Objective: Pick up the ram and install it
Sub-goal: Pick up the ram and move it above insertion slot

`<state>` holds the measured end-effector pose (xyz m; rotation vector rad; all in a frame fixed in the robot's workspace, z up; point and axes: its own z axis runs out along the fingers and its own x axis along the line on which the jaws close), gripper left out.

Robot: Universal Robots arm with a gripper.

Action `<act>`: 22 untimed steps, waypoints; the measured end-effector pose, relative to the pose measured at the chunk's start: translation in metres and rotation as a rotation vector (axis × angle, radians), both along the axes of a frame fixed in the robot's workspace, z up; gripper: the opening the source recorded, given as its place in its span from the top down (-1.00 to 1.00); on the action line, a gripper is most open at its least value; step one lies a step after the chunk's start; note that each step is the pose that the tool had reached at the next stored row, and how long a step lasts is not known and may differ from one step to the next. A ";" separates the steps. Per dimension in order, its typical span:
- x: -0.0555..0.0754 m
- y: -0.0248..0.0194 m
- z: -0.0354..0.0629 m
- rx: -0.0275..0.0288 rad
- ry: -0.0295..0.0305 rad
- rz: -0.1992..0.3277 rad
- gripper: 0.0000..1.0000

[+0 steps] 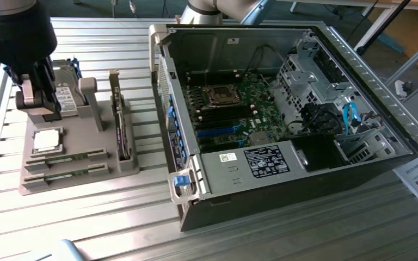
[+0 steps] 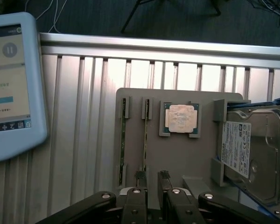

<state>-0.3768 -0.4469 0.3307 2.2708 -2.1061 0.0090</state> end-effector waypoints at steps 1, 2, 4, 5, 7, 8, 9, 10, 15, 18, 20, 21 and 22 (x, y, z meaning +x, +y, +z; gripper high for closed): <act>0.000 0.0000 -0.0007 0.0000 0.0000 0.000 0.52; 0.000 0.0000 -0.0014 0.0000 0.0000 0.000 0.52; 0.000 0.0000 -0.0036 0.0000 -0.0001 0.000 0.52; 0.000 -0.0001 -0.0045 0.0000 0.0000 0.000 0.52; 0.000 -0.0001 -0.0062 0.0000 0.0000 0.000 0.52; 0.000 -0.0001 -0.0068 0.0000 0.0000 0.000 0.52; 0.000 -0.0001 -0.0074 0.0000 0.0000 0.000 0.52; 0.000 -0.0001 -0.0083 0.0000 0.0000 0.000 0.52; 0.000 -0.0001 -0.0131 0.0000 0.0000 0.000 0.52; 0.000 -0.0001 -0.0168 0.0000 0.0000 0.000 0.52; 0.000 -0.0001 -0.0184 0.0000 0.0000 0.000 0.52; 0.000 -0.0001 -0.0192 0.0000 0.0000 0.000 0.52; 0.000 -0.0001 -0.0201 0.0000 0.0000 0.000 0.52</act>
